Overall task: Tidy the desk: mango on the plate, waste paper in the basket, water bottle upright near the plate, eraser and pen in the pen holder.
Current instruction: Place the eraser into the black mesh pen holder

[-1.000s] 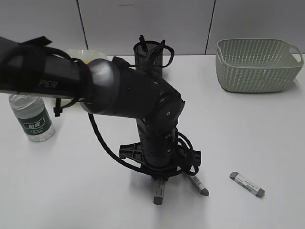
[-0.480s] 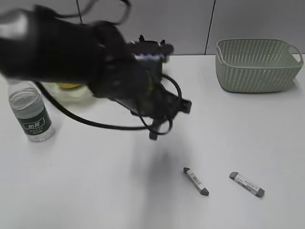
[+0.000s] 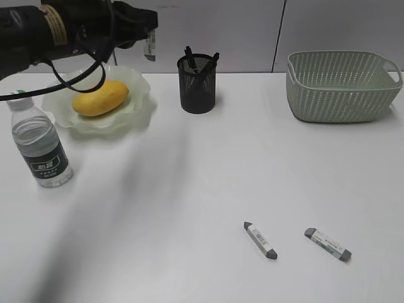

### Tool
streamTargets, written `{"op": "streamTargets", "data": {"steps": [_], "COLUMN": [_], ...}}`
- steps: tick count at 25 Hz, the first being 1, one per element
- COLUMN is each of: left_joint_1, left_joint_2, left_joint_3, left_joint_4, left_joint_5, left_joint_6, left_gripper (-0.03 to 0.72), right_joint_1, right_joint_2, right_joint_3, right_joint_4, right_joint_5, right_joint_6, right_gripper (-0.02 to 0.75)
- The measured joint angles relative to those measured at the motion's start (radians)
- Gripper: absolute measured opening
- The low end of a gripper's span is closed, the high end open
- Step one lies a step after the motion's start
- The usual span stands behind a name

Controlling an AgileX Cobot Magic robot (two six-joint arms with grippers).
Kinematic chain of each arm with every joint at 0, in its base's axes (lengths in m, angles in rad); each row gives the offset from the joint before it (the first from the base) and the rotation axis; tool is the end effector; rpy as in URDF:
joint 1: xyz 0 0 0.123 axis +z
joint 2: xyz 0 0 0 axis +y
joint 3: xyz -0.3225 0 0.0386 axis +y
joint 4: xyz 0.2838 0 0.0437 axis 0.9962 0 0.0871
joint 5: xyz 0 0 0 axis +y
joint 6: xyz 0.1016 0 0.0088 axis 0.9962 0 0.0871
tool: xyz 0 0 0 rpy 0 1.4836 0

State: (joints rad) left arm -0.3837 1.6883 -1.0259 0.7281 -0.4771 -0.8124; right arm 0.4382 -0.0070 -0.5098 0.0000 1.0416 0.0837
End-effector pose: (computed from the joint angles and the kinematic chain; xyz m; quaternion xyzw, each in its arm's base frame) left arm 0.3795 -0.1868 0.2787 0.1890 0.7497 -0.2779 0.5700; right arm -0.0048 -0.0022 0.2943 -0.1488 0.8305 0.1385 0.5186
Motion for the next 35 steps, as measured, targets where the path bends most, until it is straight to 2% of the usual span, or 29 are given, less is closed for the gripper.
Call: {"op": "streamTargets", "data": {"steps": [4,11,21,26,28,32,35], "left_joint_1": [0.067,0.066,0.03,0.03,0.03,0.03,0.03], "left_joint_2": [0.153,0.407,0.566,0.607,0.608,0.609,0.605], "left_joint_3": [-0.124,-0.421,-0.616,-0.67,-0.675,-0.679,-0.679], "left_joint_4": [0.056,0.076,0.074,0.073,0.071,0.068,0.068], "left_joint_5": [-0.144,-0.196,-0.125,-0.059,-0.032,-0.028,-0.058], "left_joint_6": [0.0,-0.019,-0.032,-0.041,-0.042,-0.05,-0.063], "left_gripper": [0.14,0.14,0.14,0.143,0.205,0.442,0.515], "right_joint_1": [0.0,0.0,0.0,0.0,0.0,0.0,0.0], "right_joint_2": [0.0,0.0,0.0,0.0,0.0,0.0,0.0], "right_joint_3": [0.0,0.0,0.0,0.0,0.0,0.0,0.0], "right_joint_4": [0.0,0.0,0.0,0.0,0.0,0.0,0.0], "right_joint_5": [0.0,0.0,-0.001,-0.001,-0.001,-0.001,-0.001], "right_joint_6": [0.001,0.002,0.01,0.011,0.011,0.011,0.011], "right_gripper": [0.412,0.412,0.412,0.412,0.412,0.412,0.412]}}
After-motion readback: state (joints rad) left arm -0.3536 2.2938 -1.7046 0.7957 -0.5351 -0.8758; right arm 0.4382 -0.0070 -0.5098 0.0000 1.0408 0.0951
